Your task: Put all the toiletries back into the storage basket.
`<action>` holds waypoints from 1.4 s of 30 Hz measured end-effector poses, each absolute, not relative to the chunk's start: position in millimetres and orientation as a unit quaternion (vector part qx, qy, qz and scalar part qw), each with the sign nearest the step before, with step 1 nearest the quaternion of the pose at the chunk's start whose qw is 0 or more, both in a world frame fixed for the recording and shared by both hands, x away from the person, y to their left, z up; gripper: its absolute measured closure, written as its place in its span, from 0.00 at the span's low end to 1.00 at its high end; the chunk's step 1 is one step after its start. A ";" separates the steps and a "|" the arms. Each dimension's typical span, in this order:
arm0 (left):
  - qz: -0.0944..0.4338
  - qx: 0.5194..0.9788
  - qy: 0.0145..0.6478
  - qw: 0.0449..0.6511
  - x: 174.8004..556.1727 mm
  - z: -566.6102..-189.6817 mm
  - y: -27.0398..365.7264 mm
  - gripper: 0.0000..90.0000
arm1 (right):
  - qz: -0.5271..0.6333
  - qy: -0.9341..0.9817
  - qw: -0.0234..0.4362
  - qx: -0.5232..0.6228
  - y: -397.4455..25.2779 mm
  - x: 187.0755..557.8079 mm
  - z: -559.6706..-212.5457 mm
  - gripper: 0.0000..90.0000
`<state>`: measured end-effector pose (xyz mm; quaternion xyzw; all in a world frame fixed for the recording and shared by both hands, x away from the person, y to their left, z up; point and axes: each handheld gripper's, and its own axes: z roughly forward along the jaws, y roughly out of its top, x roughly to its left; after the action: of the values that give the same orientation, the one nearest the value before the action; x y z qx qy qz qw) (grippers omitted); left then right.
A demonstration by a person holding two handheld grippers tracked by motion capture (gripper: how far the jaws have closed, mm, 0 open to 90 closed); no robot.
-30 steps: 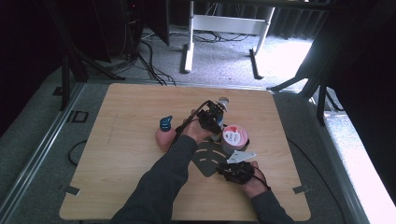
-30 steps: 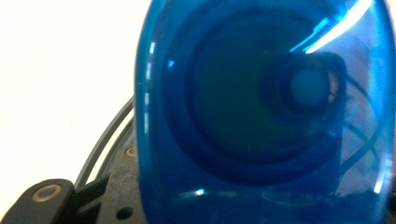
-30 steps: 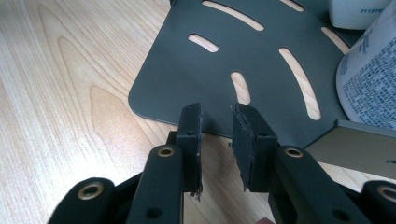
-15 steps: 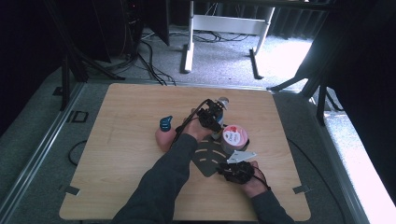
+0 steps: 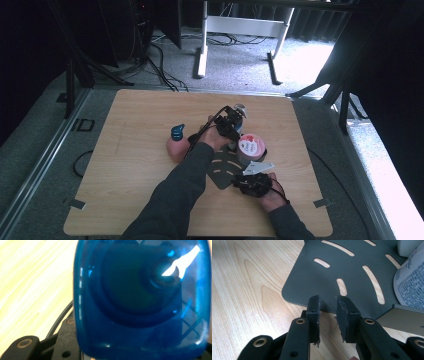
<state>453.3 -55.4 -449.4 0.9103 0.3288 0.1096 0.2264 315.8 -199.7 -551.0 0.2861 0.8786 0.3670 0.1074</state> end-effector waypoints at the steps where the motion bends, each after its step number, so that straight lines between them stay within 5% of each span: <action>1: 0.110 0.910 0.329 0.227 453.7 -449.5 -55.5 0.62 | 0.367 0.878 0.107 0.286 -199.7 315.8 -551.1 0.80; 42: 0.095 0.892 0.355 0.262 439.9 -450.2 -24.3 0.56 | 0.368 0.879 0.105 0.285 -199.3 315.0 -551.7 0.77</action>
<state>439.9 -24.3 -450.2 0.8924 0.3549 0.0948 0.2621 315.0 -199.3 -551.7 0.2848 0.8788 0.3683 0.1048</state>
